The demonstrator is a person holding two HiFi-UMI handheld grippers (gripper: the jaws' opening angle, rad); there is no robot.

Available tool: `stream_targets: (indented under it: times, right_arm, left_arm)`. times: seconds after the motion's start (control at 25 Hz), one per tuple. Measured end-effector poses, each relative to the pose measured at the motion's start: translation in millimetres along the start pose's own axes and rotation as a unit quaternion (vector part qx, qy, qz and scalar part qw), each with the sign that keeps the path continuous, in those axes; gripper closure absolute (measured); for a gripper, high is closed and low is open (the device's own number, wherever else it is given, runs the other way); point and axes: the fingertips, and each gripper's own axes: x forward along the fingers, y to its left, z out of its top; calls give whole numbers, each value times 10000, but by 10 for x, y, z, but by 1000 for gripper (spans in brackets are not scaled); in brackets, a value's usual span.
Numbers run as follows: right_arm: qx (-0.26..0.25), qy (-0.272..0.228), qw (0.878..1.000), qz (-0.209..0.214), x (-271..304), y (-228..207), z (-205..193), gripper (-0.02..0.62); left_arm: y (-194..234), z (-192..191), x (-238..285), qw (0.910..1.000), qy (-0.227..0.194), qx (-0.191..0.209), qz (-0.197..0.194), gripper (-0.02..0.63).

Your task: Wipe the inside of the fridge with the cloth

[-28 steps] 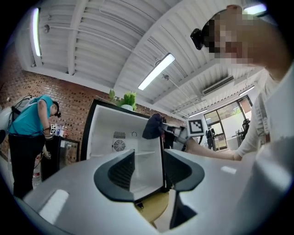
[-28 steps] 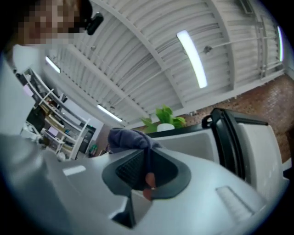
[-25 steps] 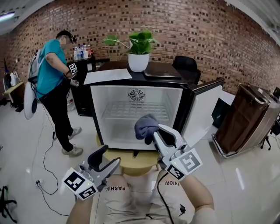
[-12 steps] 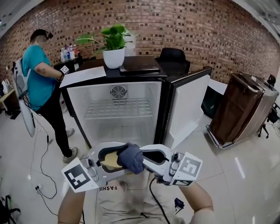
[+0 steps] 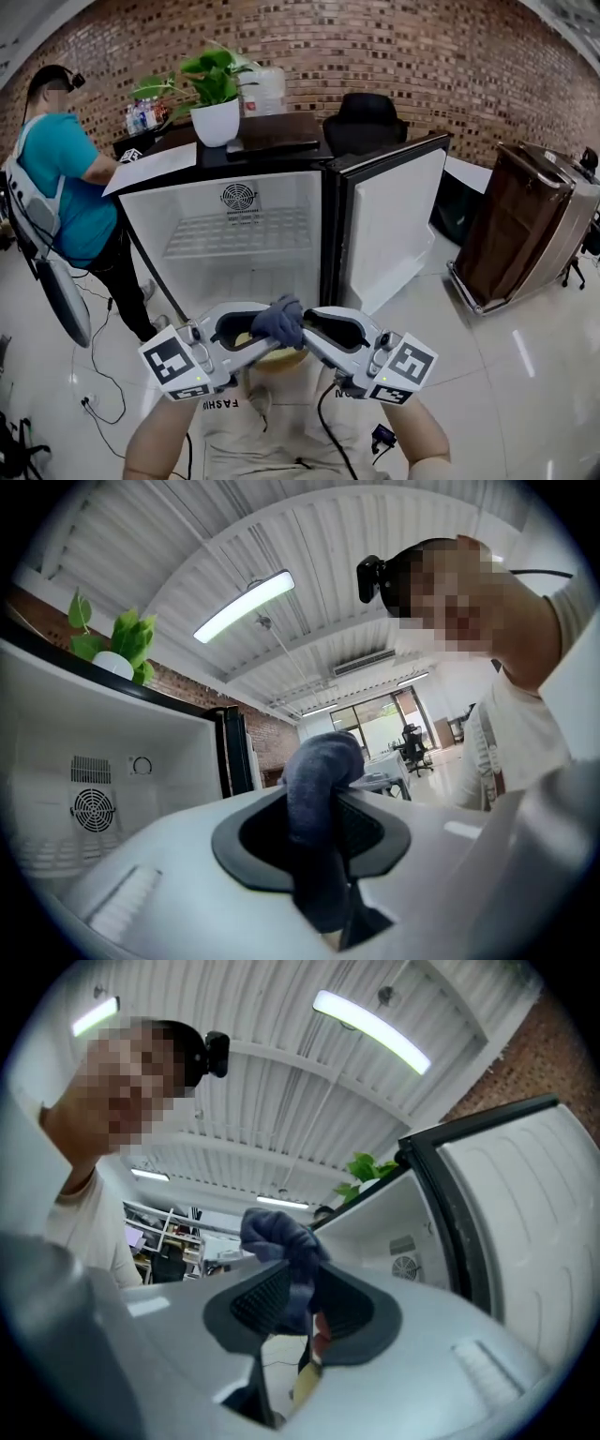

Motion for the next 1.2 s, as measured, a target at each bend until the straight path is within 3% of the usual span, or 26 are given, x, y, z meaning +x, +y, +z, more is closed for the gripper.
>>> stream_targets:
  times: [0.16, 0.28, 0.36, 0.44, 0.52, 0.56, 0.64, 0.76, 0.84, 0.88, 1.0, 1.2]
  right_arm:
    - [24, -98, 9998, 189, -84, -20, 38, 469]
    - [215, -116, 9985, 480, -82, 23, 23, 360]
    - [433, -122, 9956, 826, -49, 99, -23, 313]
    - [833, -189, 9887, 1236, 4, 202, -54, 208]
    - [997, -136, 9873, 1228, 96, 223, -130, 202]
    - [983, -86, 9886, 1140, 141, 215, -185, 208]
    - [1177, -111, 9858, 1191, 190, 253, -262, 301]
    - [1856, -443, 9697, 1523, 227, 398, -274, 372]
    - [2094, -590, 9638, 1539, 285, 405, -277, 443]
    - [2123, -604, 9638, 1494, 338, 380, -295, 522]
    - [1983, -373, 9705, 1322, 543, 354, -482, 528]
    - [2101, -133, 9662, 1487, 939, 495, -652, 531]
  left_arm:
    - [-24, 23, 48, 9991, -283, -222, -217, 492]
    - [-41, -27, -13, 9963, -504, -643, -253, 491]
    - [-3, -107, -45, 9955, -465, -818, -109, 491]
    - [54, -201, -72, 9948, -324, -965, 94, 491]
    - [33, -244, -100, 9931, -289, -1137, 28, 491]
    - [-5, -254, -114, 9916, -307, -1252, -84, 491]
    - [-79, -275, -163, 9865, -406, -1559, -305, 492]
    - [-142, -251, -333, 9735, -849, -2034, -616, 494]
    - [-137, -213, -490, 9700, -1111, -2056, -673, 495]
    - [-112, -208, -575, 9714, -1165, -1978, -605, 468]
    - [3, -342, -890, 9801, -1078, -1665, 87, 462]
    - [188, -476, -1390, 9752, -1071, -1753, 828, 489]
